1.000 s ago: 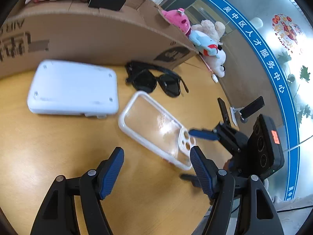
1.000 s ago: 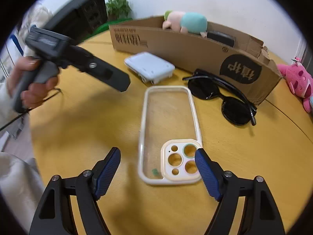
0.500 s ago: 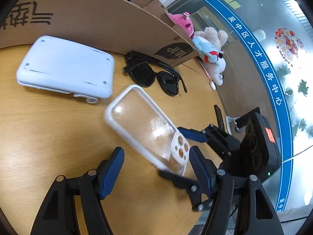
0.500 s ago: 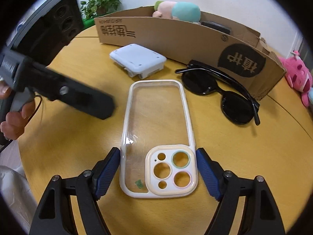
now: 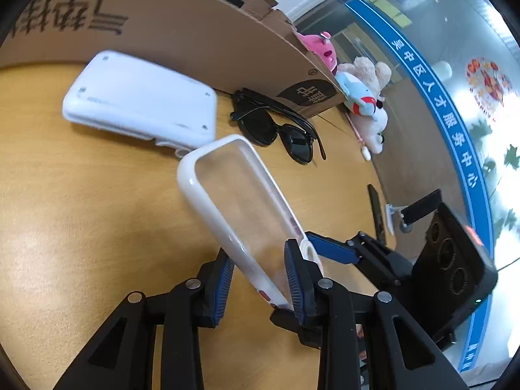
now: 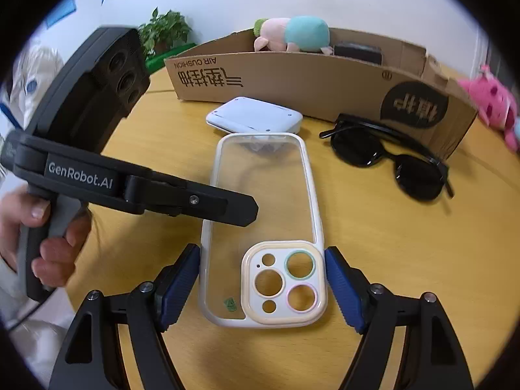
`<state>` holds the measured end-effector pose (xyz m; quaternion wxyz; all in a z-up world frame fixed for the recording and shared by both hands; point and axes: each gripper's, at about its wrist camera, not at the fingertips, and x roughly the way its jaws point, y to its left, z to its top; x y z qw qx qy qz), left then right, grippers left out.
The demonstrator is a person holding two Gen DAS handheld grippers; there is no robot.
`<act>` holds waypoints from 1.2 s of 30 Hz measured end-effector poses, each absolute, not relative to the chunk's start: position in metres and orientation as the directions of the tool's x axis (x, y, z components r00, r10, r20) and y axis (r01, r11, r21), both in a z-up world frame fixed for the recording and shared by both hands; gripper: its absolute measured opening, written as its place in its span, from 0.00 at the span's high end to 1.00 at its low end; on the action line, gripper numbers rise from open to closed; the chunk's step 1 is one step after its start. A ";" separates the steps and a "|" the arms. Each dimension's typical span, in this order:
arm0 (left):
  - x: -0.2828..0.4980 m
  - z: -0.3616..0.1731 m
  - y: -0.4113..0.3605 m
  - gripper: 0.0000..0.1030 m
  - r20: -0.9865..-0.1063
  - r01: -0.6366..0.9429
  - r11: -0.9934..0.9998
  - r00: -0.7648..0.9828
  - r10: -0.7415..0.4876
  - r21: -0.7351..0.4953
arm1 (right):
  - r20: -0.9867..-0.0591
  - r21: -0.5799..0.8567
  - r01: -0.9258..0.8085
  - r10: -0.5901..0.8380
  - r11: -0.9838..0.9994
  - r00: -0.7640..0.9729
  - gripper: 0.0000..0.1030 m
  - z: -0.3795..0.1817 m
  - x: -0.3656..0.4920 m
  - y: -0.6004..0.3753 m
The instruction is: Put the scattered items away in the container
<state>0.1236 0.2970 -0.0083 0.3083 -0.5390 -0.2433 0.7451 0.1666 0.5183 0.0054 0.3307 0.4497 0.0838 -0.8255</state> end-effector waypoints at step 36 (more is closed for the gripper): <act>0.013 0.166 0.269 0.79 -0.554 -0.424 -0.685 -0.403 0.728 -0.592 | -0.584 0.098 0.630 -0.557 -0.771 -0.591 0.25 0.157 0.073 0.477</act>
